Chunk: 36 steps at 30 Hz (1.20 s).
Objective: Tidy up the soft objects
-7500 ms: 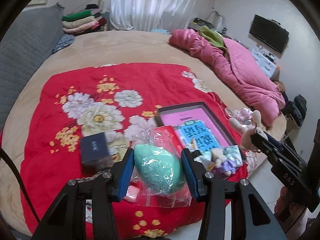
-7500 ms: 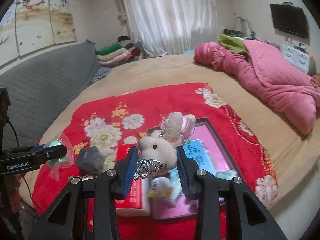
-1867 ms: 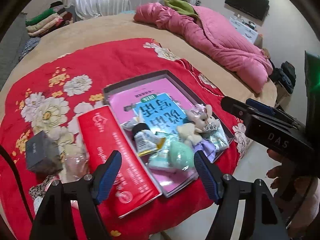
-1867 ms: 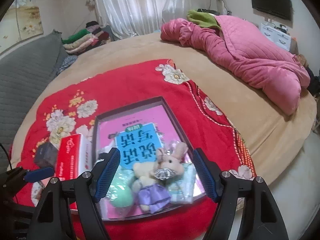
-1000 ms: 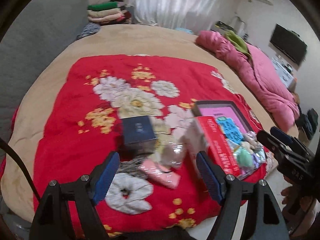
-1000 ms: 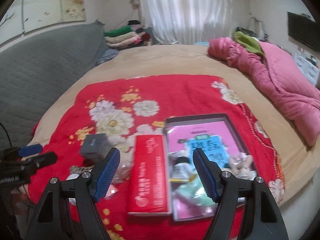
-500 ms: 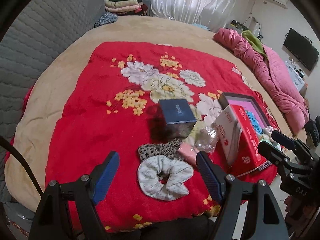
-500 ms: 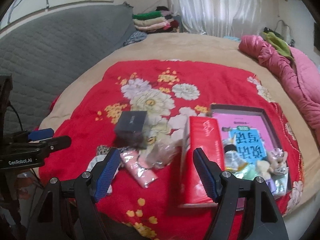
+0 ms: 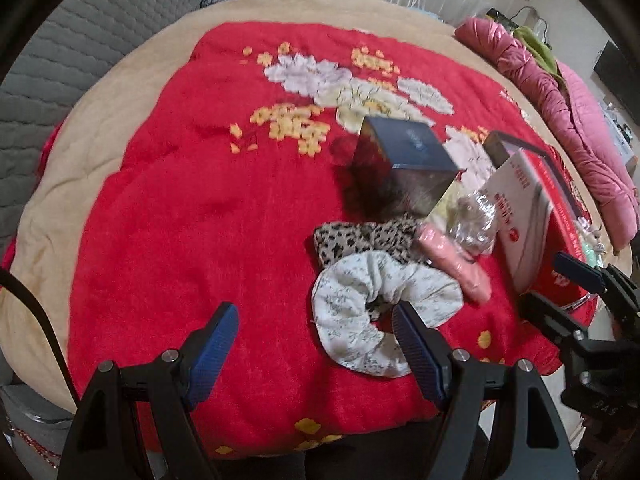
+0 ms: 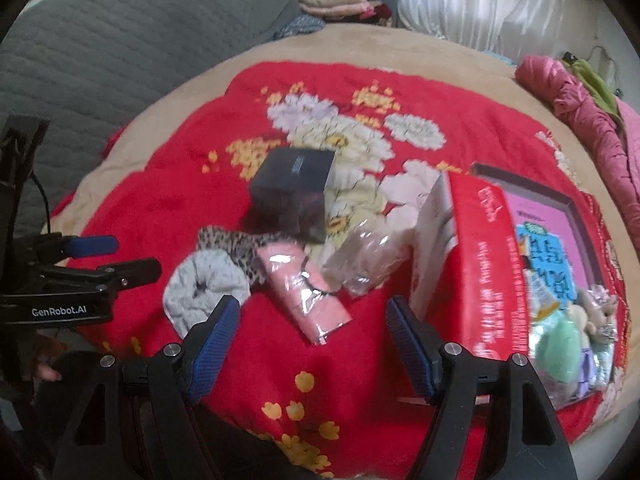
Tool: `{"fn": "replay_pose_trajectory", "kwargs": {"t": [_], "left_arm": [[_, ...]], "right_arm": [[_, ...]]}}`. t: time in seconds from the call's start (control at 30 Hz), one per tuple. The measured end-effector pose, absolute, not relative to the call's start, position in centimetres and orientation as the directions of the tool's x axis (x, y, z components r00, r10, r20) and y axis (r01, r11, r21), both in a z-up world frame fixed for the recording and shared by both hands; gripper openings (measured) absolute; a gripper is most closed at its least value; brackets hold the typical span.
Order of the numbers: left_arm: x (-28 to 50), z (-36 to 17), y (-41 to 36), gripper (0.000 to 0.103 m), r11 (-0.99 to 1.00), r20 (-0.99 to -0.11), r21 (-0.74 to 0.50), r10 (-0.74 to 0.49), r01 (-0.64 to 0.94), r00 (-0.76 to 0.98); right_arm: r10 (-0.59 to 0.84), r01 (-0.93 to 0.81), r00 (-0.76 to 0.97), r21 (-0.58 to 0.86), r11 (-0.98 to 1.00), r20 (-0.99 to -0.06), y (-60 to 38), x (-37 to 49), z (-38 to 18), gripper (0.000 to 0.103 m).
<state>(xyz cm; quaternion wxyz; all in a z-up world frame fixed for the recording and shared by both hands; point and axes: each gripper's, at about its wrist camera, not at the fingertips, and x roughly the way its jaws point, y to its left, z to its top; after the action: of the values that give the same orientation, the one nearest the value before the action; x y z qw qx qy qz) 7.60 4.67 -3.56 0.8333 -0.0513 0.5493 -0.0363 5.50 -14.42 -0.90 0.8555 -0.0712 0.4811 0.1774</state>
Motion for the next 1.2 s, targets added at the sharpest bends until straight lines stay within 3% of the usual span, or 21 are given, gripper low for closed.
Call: {"fn": "replay_pose_trajectory", "kwargs": {"t": [0.47,0.73,0.93,1.03,1.2], "left_arm": [[8.6,-6.9,5.4,0.079,0.99,-0.936,-0.138,-0.127,-0.011,0.328],[9.2,-8.3,5.1,0.079,0.988,-0.944,-0.153,-0.144,-0.01,0.296],[9.4,-8.8,4.8,0.077,0.986,-0.943,-0.168,-0.159,-0.006,0.292],[9.6,-8.9,5.0,0.068,0.984,-0.941,-0.18,-0.17,-0.008,0.294],[9.9,-9.0,5.1,0.038,0.973,-0.933,-0.231,-0.22,-0.005,0.285]], "right_arm": [[0.157,-0.453,0.432,-0.063,0.889,-0.888,-10.8,7.6,-6.2,0.076],[0.127,-0.455,0.427,-0.092,0.886,-0.895,-10.7,8.2,-7.5,0.041],[0.147,-0.44,0.433,-0.066,0.896,-0.889,-11.3,8.5,-7.0,0.035],[0.155,-0.433,0.434,-0.055,0.9,-0.887,-11.6,8.4,-6.7,0.034],[0.173,-0.432,0.433,-0.036,0.901,-0.885,-11.7,8.2,-6.3,0.034]]}}
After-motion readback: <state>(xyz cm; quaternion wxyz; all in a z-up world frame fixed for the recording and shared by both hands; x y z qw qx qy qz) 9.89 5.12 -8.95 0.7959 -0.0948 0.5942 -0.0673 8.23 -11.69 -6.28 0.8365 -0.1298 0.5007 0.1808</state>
